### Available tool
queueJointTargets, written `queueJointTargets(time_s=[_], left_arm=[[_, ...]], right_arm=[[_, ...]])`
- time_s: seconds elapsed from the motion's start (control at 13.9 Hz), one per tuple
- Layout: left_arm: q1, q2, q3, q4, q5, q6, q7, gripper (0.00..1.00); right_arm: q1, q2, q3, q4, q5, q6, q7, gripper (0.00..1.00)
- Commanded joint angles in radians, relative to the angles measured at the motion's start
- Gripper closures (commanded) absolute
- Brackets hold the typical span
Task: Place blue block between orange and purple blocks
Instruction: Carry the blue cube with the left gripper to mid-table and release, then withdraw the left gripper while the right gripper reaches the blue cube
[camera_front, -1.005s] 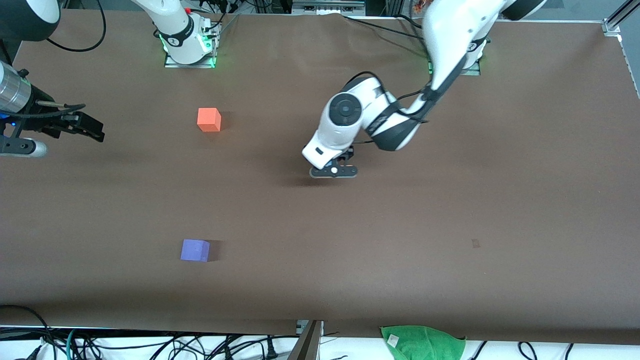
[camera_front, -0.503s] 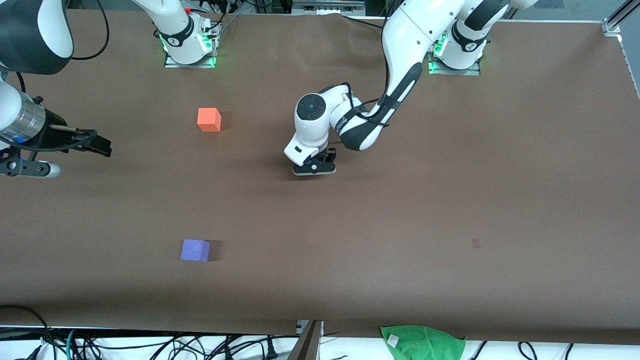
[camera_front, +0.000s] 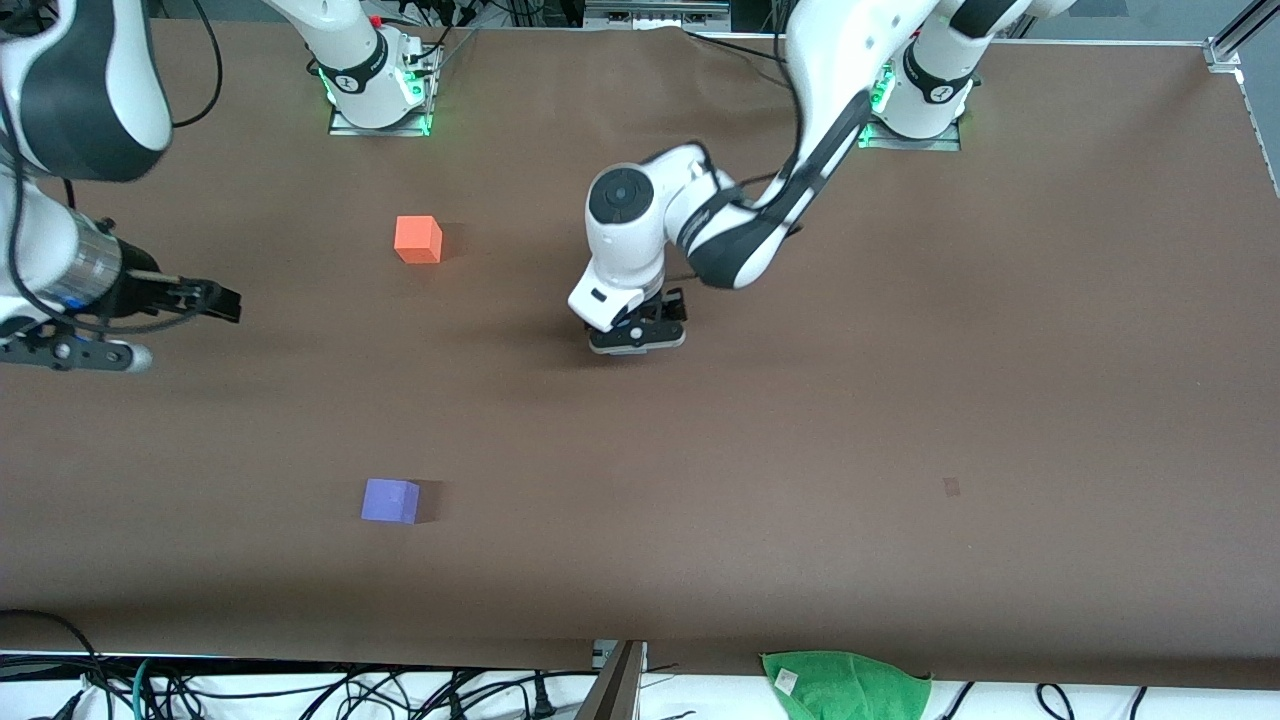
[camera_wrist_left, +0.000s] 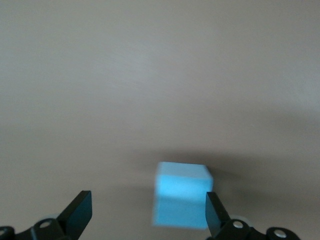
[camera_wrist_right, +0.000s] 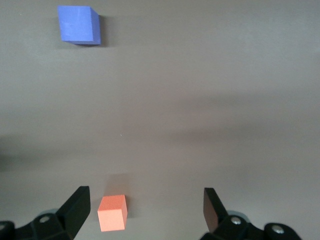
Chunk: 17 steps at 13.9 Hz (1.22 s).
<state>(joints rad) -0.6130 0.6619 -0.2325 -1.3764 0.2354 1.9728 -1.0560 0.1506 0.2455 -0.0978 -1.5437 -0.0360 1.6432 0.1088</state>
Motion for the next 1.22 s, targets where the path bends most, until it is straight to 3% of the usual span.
queueJointTargets(time_s=[0.0,0.14,0.29,0.57,0.79,0.93,1.08,1.15], left_arm=[[0.076,-0.172,0.002,-0.040,0.013,-0.226,0.087,0.00],[0.192,-0.257,-0.004,-0.039,0.006,-0.362,0.200,0.00],[0.307,-0.326,-0.004,-0.038,-0.031,-0.431,0.287,0.00],[0.524,-0.429,-0.002,-0.041,-0.132,-0.454,0.532,0.00],[0.605,-0.478,0.001,-0.043,-0.139,-0.522,0.767,0.00],[0.660,-0.496,0.002,-0.055,-0.187,-0.534,0.902,0.00],[0.595,-0.547,0.088,-0.099,-0.206,-0.520,0.982,0.00],[0.522,-0.562,0.205,-0.133,-0.209,-0.490,1.022,0.00]], right_arm=[[0.027,0.050,0.007,0.016,0.010,0.007,-0.012,0.00],[0.070,0.064,0.007,0.014,0.034,0.021,0.000,0.00],[0.119,0.096,0.009,-0.002,0.112,0.059,0.000,0.00],[0.301,0.158,0.009,-0.018,0.117,0.138,0.161,0.00],[0.429,0.204,0.017,-0.079,0.197,0.336,0.334,0.00],[0.498,0.251,0.017,-0.093,0.203,0.455,0.406,0.00],[0.553,0.303,0.018,-0.082,0.206,0.568,0.468,0.00],[0.582,0.326,0.018,-0.082,0.206,0.619,0.491,0.00]])
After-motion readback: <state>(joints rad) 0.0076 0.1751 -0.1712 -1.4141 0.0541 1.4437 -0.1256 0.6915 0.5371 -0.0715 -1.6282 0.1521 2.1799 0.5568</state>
